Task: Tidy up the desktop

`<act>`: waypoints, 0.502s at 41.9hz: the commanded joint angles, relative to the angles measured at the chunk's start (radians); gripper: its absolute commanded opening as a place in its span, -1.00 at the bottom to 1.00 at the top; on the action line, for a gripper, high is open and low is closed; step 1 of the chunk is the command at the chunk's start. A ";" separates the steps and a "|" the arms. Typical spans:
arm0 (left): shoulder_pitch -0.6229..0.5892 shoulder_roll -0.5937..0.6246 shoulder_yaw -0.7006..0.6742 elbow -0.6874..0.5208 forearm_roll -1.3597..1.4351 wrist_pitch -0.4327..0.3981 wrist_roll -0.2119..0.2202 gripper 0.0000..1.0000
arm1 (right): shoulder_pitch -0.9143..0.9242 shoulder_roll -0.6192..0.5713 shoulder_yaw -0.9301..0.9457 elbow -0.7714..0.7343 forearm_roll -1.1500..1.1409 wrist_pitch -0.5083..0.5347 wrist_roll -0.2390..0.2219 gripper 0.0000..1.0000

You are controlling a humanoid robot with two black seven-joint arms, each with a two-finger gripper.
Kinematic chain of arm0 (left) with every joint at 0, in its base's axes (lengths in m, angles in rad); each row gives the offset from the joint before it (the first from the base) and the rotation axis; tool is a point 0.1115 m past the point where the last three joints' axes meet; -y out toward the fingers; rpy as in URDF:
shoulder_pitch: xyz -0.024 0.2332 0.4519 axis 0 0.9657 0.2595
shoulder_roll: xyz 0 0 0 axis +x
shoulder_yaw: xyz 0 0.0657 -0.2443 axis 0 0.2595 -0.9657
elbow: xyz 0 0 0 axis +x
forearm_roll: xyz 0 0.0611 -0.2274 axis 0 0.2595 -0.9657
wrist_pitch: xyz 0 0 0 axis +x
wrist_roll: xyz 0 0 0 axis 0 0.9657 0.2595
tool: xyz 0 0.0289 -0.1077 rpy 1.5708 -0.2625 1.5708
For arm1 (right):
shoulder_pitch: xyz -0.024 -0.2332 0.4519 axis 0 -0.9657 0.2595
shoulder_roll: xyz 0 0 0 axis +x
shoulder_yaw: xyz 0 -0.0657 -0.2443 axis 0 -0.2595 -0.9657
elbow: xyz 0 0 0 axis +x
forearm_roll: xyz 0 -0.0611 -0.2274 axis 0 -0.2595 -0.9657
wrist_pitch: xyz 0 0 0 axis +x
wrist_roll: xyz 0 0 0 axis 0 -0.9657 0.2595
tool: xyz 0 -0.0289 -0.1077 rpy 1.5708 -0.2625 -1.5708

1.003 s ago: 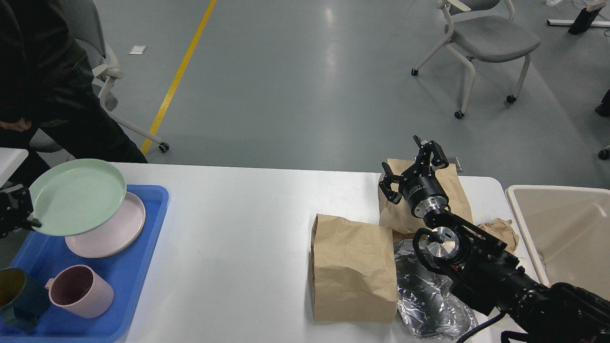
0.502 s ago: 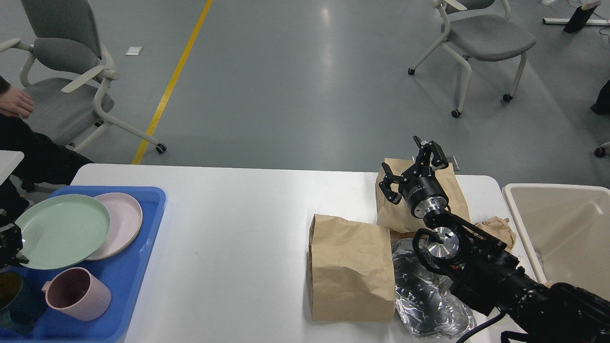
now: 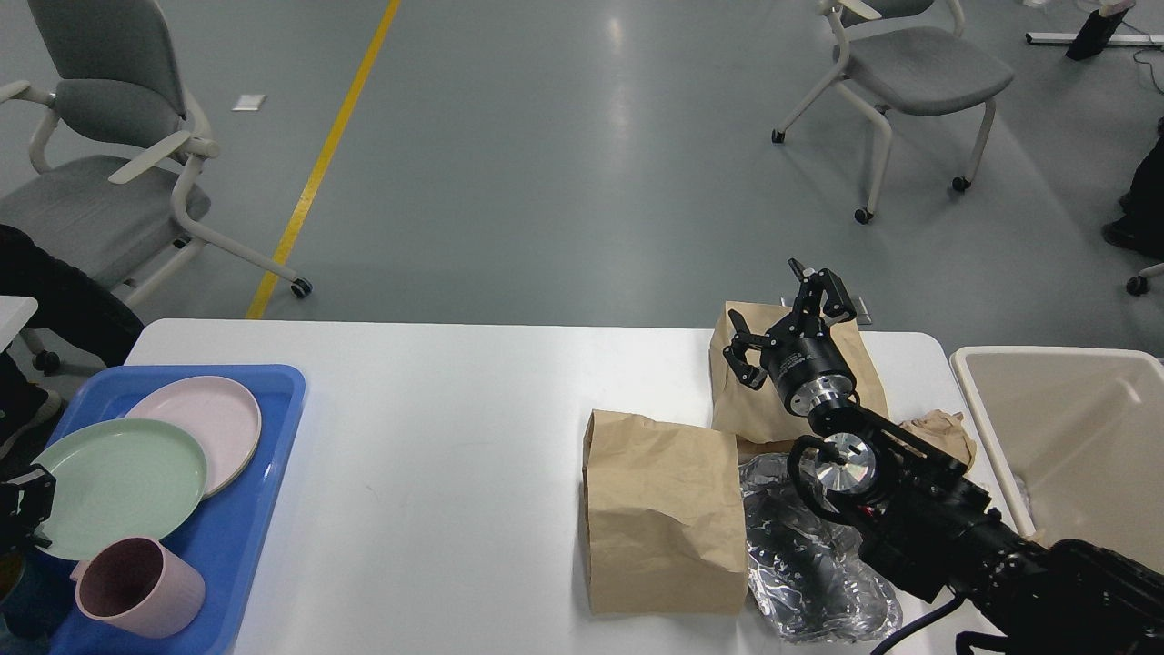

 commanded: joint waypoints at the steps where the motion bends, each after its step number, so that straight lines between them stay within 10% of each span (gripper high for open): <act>1: -0.015 0.005 -0.001 0.010 -0.001 -0.001 0.016 -1.00 | -0.002 0.000 0.000 0.000 0.000 0.000 0.000 1.00; 21: -0.128 -0.002 -0.004 0.067 0.000 -0.017 0.068 -1.00 | 0.000 0.000 0.000 0.000 0.000 0.000 0.000 1.00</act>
